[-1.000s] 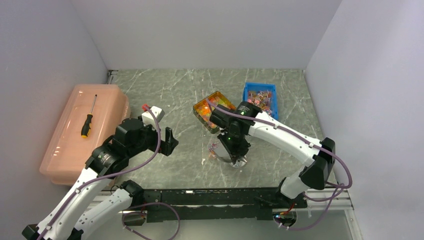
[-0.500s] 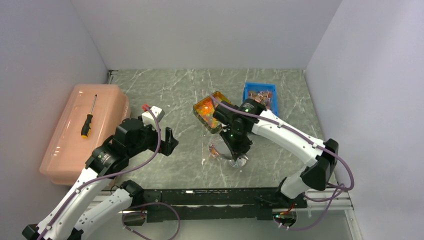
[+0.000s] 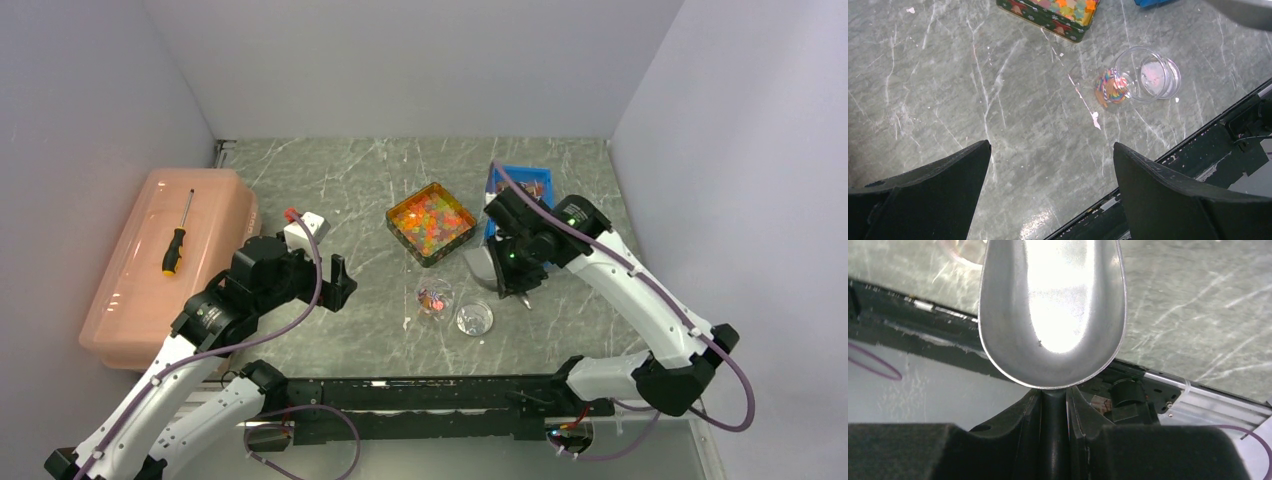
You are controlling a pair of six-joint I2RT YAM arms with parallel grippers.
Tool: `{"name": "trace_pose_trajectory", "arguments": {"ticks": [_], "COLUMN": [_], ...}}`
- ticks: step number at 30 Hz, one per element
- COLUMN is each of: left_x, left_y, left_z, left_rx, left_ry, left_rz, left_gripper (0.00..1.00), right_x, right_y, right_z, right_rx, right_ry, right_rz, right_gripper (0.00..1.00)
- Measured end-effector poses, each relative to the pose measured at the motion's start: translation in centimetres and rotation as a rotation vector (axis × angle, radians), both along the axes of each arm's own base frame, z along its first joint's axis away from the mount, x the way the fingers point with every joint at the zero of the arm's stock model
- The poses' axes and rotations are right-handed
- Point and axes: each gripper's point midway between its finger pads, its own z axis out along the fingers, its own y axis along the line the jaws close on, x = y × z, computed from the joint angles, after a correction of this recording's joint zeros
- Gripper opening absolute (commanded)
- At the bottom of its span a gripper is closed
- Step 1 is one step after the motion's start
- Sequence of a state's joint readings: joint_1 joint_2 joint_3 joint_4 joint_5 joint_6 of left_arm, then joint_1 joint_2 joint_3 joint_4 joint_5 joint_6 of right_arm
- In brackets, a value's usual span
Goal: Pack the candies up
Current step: Scoop the fake candies from the storage box.
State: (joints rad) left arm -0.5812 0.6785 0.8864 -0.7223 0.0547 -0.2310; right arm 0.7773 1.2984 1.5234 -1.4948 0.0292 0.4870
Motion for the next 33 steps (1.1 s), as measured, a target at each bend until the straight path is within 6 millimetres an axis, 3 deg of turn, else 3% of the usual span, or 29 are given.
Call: {"name": "trace_pose_trajectory", "arguments": {"ticks": [7, 18, 33], "left_x": [0.0, 0.0, 0.0], "left_y": [0.0, 0.0, 0.0], "left_z": [0.0, 0.0, 0.1], "left_rx": [0.0, -0.001, -0.002], "left_ry": [0.0, -0.001, -0.002], "left_rz": [0.0, 0.0, 0.0], "left_gripper": [0.99, 0.99, 0.99], "right_x": [1.8, 4.4, 9.2], "right_y": [-4.2, -8.5, -9.2], "right_z": [-0.9, -2.7, -6.3], "right_rx": [-0.085, -0.187, -0.17], "right_ry": [-0.044, -0.022, -0.019], "right_rz": [-0.159, -0.289, -0.323], "right_gripper": [0.0, 0.0, 0.0]}}
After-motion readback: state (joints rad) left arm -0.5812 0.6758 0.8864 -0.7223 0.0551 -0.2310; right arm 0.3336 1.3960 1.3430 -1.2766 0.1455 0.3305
